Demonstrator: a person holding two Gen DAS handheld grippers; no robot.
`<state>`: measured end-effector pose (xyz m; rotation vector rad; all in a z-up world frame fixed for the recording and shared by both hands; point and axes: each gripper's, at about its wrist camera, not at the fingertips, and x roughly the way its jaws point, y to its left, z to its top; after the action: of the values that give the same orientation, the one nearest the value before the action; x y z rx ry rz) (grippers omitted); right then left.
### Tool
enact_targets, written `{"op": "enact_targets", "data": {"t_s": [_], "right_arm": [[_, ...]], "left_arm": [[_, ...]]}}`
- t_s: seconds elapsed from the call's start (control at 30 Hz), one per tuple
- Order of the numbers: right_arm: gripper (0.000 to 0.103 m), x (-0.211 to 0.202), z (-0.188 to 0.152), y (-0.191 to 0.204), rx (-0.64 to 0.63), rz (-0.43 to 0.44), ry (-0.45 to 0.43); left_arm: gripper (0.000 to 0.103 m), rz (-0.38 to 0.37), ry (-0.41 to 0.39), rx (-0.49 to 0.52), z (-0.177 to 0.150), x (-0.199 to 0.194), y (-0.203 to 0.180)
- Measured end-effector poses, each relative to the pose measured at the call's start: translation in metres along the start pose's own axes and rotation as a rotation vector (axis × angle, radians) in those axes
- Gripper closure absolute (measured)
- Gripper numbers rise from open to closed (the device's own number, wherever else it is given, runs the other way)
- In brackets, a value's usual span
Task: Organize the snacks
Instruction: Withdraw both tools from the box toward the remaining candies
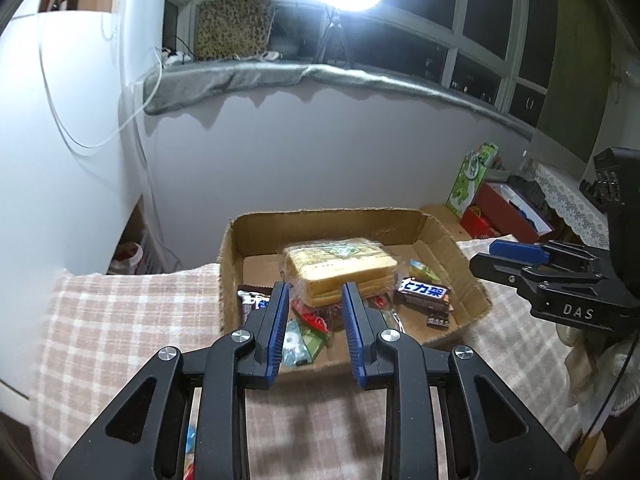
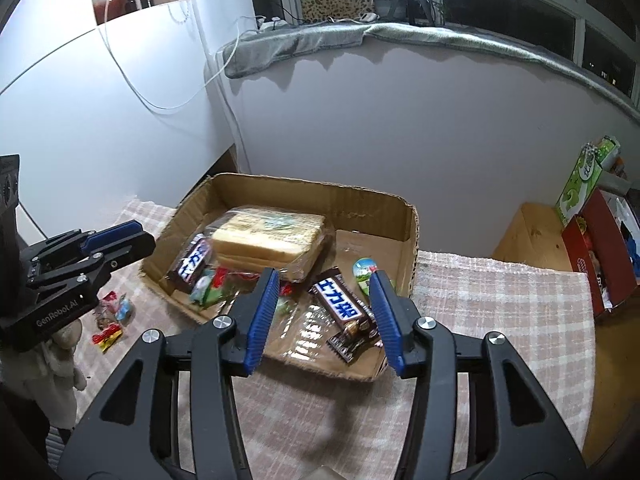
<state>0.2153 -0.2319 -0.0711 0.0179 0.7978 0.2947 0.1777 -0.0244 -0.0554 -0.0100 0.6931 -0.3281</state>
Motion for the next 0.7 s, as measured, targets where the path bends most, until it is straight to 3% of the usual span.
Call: {"op": "enact_targets", "data": {"t_s": [0.07, 0.17, 0.37, 0.4, 0.47, 0.53, 0.63, 0.7], "right_arm": [[0.051, -0.007, -0.003, 0.003, -0.004, 0.004, -0.008], [0.037, -0.020, -0.009, 0.009, -0.006, 0.002, -0.029], [0.037, -0.037, -0.025, 0.021, -0.016, 0.012, -0.045], [0.037, -0.040, -0.029, 0.023, -0.020, 0.013, -0.046], [0.037, -0.044, -0.035, 0.026, -0.030, 0.018, -0.051], [0.036, -0.049, -0.043, 0.031, -0.044, 0.022, -0.059], [0.022, -0.055, -0.055, 0.040, -0.075, 0.032, -0.087], [0.018, -0.059, -0.062, 0.046, -0.093, 0.038, -0.112]], "left_arm": [[0.077, 0.004, -0.016, 0.012, -0.007, -0.014, 0.001], [0.066, 0.008, -0.030, 0.015, -0.017, -0.031, 0.004], [0.064, 0.019, -0.063, -0.027, -0.039, -0.062, 0.019], [0.055, 0.023, -0.071, -0.038, -0.044, -0.068, 0.023], [0.049, 0.031, -0.084, -0.053, -0.052, -0.077, 0.027], [0.049, 0.042, -0.087, -0.058, -0.064, -0.086, 0.032], [0.049, 0.061, -0.074, -0.078, -0.083, -0.095, 0.039], [0.049, 0.078, -0.062, -0.088, -0.096, -0.099, 0.044]]}}
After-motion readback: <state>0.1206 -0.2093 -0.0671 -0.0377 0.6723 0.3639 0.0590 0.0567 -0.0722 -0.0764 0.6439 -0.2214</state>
